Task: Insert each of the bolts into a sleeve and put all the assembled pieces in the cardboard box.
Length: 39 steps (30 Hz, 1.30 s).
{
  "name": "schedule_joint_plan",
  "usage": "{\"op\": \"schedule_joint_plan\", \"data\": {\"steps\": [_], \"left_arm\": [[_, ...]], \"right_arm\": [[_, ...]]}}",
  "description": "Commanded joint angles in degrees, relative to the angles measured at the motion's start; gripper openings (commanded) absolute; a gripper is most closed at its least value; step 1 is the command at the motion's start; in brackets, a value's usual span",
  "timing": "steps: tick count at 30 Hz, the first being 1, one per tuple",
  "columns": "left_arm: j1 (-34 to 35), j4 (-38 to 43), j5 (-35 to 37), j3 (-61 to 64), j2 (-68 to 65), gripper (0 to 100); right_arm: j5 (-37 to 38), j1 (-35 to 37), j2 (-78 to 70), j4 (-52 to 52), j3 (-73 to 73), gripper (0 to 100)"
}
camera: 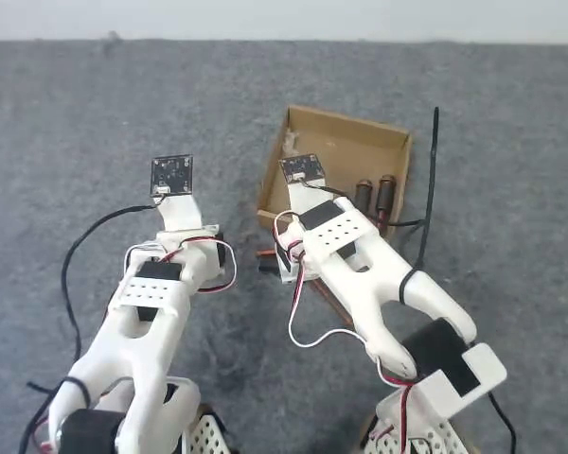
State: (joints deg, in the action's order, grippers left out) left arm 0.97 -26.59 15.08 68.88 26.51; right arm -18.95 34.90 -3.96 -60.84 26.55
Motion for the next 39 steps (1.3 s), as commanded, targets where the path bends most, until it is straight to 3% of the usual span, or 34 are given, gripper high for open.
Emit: {"op": "schedule_joint_plan", "data": {"steps": [1,4,20,25,30,39], "left_arm": [[0.53,1.32,-0.26,-2.86,-0.35,1],[0.53,1.32,-0.26,-2.86,-0.35,1],[0.53,1.41,-0.26,-2.86,-0.35,1],[0.53,1.41,-0.26,-2.86,-0.35,1],[0.53,1.41,-0.26,-2.86,-0.35,1],[0.53,1.41,-0.26,-2.86,-0.35,1]], "right_arm": [[-2.64,0.22,0.48,1.01,-2.11,10.9],[-5.45,0.22,0.48,0.57,-3.96,10.9],[-5.63,-0.04,-8.66,5.76,-5.71,10.6],[-5.54,0.13,-9.19,2.86,-6.86,10.2],[-4.66,0.13,-8.57,-1.1,-7.21,0.6],[6.33,-0.22,-8.57,-16.48,-12.31,0.7]]}}
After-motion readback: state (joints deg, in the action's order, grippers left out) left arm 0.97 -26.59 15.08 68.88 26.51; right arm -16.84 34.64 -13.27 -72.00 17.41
